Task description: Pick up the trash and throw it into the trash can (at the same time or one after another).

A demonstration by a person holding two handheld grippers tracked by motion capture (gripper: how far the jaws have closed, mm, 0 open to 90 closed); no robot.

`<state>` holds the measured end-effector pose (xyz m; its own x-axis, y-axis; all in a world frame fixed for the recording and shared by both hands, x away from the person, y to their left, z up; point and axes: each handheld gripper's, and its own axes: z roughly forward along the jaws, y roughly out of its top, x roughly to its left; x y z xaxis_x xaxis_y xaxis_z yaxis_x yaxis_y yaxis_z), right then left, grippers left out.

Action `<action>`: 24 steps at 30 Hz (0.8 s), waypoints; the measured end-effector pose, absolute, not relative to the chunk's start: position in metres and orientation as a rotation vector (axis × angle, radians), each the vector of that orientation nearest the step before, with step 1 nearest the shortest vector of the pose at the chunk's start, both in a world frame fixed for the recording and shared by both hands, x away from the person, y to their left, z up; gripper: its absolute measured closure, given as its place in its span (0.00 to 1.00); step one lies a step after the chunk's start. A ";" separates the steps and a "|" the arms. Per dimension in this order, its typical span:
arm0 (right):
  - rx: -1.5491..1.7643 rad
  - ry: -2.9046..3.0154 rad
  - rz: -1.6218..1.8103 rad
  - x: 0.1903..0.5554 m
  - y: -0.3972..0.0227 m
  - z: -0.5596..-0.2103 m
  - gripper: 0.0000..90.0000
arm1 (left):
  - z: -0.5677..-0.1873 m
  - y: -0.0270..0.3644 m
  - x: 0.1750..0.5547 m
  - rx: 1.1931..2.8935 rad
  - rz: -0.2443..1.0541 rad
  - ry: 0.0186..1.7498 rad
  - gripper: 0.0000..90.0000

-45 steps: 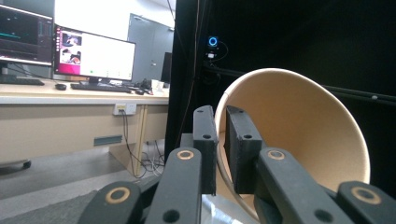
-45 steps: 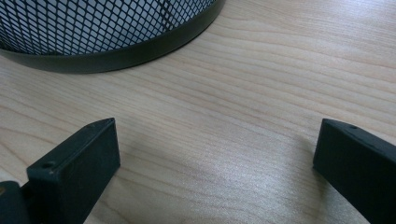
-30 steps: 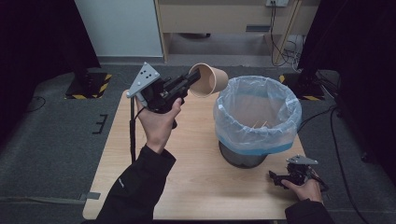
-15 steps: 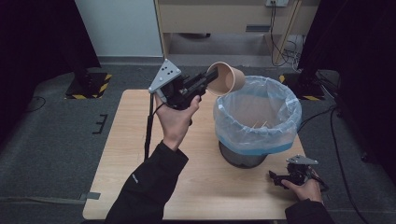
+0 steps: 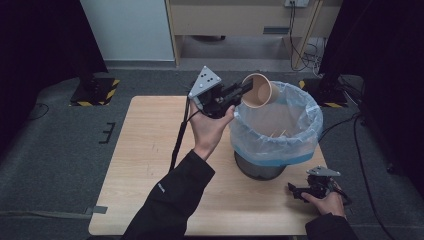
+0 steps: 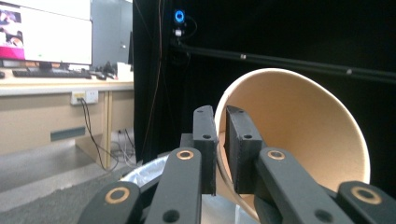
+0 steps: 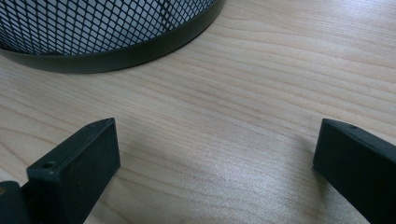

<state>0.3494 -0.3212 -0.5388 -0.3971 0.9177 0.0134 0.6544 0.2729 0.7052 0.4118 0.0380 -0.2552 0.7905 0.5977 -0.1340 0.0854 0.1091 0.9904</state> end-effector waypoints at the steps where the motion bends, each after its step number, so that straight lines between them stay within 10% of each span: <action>1: 1.422 2.151 0.899 0.349 -0.321 -0.539 0.01 | -0.257 0.035 0.413 1.442 0.409 0.596 0.92; 8: 1.415 2.150 0.899 0.350 -0.321 -0.539 0.01 | -0.271 0.019 0.422 1.508 0.387 0.602 0.90; 24: 1.410 2.157 0.898 0.350 -0.321 -0.539 0.01 | -0.286 0.044 0.416 1.511 0.378 0.642 0.50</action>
<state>0.3497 -0.3214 -0.5387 -0.4049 0.9143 0.0091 0.6505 0.2811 0.7056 0.4160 0.0442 -0.2858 0.7822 0.6036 -0.1547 0.1578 0.0483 0.9863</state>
